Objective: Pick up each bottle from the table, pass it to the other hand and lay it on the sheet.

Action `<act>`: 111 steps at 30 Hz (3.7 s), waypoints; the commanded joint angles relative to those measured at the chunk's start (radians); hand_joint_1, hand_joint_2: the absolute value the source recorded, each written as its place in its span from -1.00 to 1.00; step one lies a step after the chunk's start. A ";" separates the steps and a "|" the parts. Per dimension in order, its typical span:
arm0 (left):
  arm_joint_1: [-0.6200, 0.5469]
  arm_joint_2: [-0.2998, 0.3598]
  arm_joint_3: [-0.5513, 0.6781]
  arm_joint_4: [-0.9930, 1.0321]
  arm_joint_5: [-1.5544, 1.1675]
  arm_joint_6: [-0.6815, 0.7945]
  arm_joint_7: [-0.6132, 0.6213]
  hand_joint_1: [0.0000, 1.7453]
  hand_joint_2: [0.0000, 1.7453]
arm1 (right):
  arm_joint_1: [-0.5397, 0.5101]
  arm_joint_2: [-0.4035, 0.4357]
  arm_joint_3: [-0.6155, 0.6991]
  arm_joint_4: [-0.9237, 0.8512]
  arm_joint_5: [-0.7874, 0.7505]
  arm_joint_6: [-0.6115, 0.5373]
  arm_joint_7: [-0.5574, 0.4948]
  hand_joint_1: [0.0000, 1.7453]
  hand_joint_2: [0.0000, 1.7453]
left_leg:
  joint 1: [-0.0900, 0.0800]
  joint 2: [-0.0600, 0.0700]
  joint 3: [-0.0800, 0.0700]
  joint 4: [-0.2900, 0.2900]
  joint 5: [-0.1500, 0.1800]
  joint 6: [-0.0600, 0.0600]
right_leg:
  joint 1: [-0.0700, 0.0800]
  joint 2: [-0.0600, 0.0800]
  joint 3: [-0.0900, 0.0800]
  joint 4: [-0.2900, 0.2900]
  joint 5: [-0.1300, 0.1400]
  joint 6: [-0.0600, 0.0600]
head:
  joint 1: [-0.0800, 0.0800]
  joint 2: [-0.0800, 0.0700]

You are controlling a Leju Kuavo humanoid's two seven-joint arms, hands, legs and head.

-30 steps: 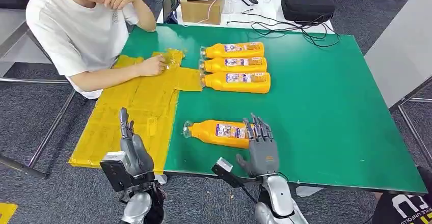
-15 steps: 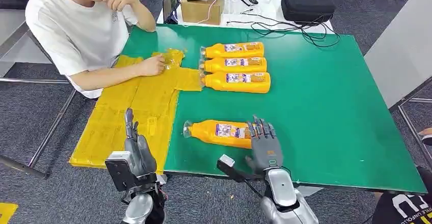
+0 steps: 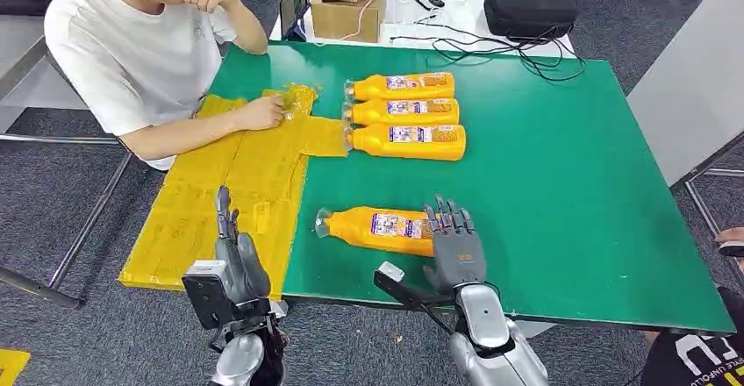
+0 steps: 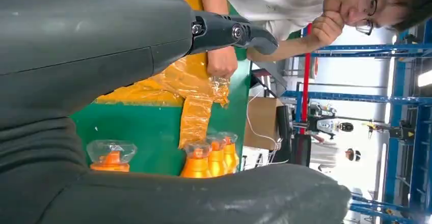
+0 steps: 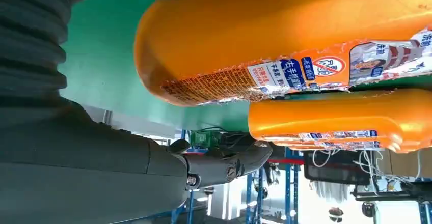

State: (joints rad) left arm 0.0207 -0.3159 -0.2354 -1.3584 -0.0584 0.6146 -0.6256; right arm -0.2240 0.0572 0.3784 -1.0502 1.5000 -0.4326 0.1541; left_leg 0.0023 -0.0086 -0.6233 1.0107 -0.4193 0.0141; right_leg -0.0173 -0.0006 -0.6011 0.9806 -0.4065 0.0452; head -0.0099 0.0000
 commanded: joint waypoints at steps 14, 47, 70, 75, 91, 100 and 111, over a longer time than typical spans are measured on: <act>-0.038 0.021 -0.050 0.075 -0.040 -0.026 0.035 -1.00 -1.00 | -0.264 0.030 0.082 0.391 -0.036 0.066 0.034 -1.00 1.00 | 0.000 0.001 0.002 -0.001 0.000 0.000 | 0.000 0.001 0.002 -0.001 0.000 -0.001 | 0.000 0.000; -0.059 -0.008 -0.062 0.069 0.019 -0.194 0.101 -1.00 -1.00 | -0.501 0.050 0.058 0.690 -0.477 0.535 -0.235 1.00 1.00 | 0.001 0.003 0.012 -0.001 0.001 0.000 | 0.001 0.003 0.011 -0.002 0.001 0.000 | 0.000 0.000; 0.084 0.049 0.011 -0.072 0.227 -0.166 -0.006 -1.00 1.00 | 0.115 0.065 -0.204 -0.142 -1.257 0.315 -0.491 1.00 1.00 | 0.001 0.002 0.014 -0.003 -0.001 -0.001 | 0.001 0.003 0.013 -0.003 0.000 0.000 | 0.000 0.000; 0.117 0.078 -0.007 -0.069 0.276 -0.294 0.014 -1.00 1.00 | 0.245 0.164 -0.290 -0.380 -1.334 0.033 -0.617 1.00 1.00 | 0.001 -0.003 0.008 0.000 -0.004 -0.001 | 0.001 -0.001 0.009 0.001 -0.005 0.001 | 0.000 0.000; 0.072 0.128 -0.207 0.140 0.169 -0.474 0.044 -1.00 1.00 | 0.217 0.083 0.040 -0.262 -1.176 0.205 -0.557 1.00 1.00 | 0.001 0.001 0.007 -0.002 -0.005 -0.001 | 0.001 0.001 0.007 -0.002 -0.004 0.000 | 0.000 0.000; 0.042 0.119 -0.210 0.074 0.099 -0.517 0.076 -1.00 1.00 | 0.151 0.123 0.234 -0.083 -0.923 0.148 -0.576 1.00 1.00 | 0.002 0.001 0.008 -0.001 -0.005 -0.001 | 0.002 0.001 0.007 -0.002 -0.004 0.000 | 0.000 0.000; 0.057 0.113 -0.199 -0.016 0.046 -0.489 0.058 -1.00 1.00 | 0.127 0.107 0.309 0.037 -0.870 0.214 -0.472 1.00 1.00 | 0.001 -0.001 0.006 -0.001 -0.004 -0.001 | 0.001 -0.001 0.006 -0.002 -0.004 0.000 | 0.000 0.000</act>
State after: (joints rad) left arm 0.1026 -0.2296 -0.4070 -1.3256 0.0034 0.1282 -0.5695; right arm -0.0718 0.1965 0.5985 -1.1650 0.6008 -0.2476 -0.3448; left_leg 0.0026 -0.0093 -0.6224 1.0105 -0.4221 0.0141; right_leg -0.0174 -0.0010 -0.6005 0.9804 -0.4092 0.0473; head -0.0099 0.0000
